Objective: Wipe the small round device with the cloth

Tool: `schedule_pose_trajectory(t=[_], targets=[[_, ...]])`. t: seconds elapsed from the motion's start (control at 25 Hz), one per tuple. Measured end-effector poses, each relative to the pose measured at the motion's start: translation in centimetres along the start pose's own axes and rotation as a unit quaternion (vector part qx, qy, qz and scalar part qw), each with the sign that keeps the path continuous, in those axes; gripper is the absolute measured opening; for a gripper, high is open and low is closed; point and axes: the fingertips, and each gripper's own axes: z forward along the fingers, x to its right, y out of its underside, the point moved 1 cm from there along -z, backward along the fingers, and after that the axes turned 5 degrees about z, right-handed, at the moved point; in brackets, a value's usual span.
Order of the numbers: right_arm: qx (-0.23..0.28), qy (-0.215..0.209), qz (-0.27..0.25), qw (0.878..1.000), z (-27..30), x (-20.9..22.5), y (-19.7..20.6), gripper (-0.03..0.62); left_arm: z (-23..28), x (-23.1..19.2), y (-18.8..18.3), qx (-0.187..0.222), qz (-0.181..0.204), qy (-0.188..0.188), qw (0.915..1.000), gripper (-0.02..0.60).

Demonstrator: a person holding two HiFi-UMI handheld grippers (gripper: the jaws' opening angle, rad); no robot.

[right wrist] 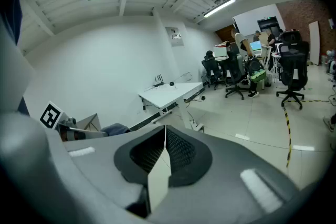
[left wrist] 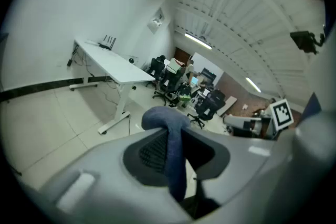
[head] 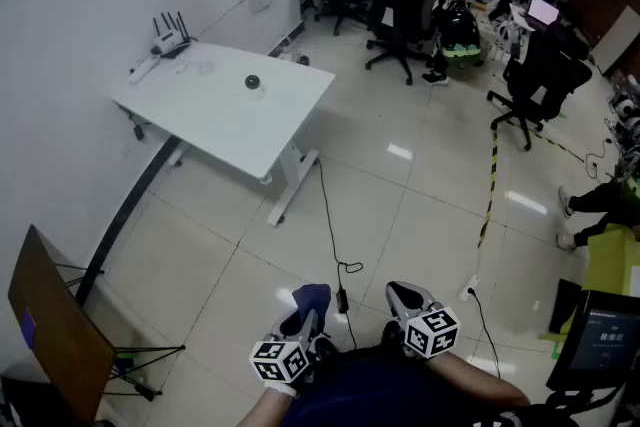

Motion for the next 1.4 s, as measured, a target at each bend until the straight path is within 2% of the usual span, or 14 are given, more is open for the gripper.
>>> schedule_pose_trajectory(t=[0.16, 0.32, 0.44, 0.64, 0.8, 0.96, 1.08, 1.2, 1.4], targets=[[0.001, -0.004, -0.020, 1.000, 3.4, -1.1, -1.0, 0.017, 1.3, -3.1, -3.4, 0.021, -0.002, 0.004, 0.9998, 0.072], [-0.007, -0.019, -0.022, 1.000, 7.0, -0.5, -2.1, 0.017, 2.9, -5.5, -5.7, 0.036, -0.003, -0.018, 0.9992, 0.072], [-0.014, -0.046, -0.024, 0.999, 10.5, 0.9, -4.0, 0.017, 5.5, -6.5, -8.0, 0.046, -0.004, -0.039, 0.9982, 0.072], [-0.007, -0.088, -0.026, 0.996, 16.1, 4.8, -10.9, 0.017, 11.5, -6.4, -13.3, 0.056, 0.012, -0.077, 0.9954, 0.072], [0.012, -0.117, -0.030, 0.993, 19.0, 8.3, -16.7, 0.017, 16.5, -4.9, -18.1, 0.074, 0.025, -0.087, 0.9931, 0.072], [0.022, -0.144, -0.019, 0.989, 21.6, 11.1, -20.7, 0.017, 20.6, -3.7, -21.9, 0.082, 0.035, -0.083, 0.9925, 0.072], [0.022, -0.183, 0.004, 0.983, 23.9, 11.0, -23.1, 0.021, 22.7, -4.2, -24.1, 0.076, 0.048, -0.079, 0.9928, 0.072], [0.011, -0.222, 0.017, 0.975, 27.1, 9.8, -25.0, 0.109, 25.0, -5.9, -26.6, 0.079, 0.049, -0.069, 0.9933, 0.072], [0.008, -0.259, 0.026, 0.966, 33.7, 7.5, -28.2, 0.173, 29.0, -9.6, -31.8, 0.095, 0.052, -0.022, 0.9939, 0.072]])
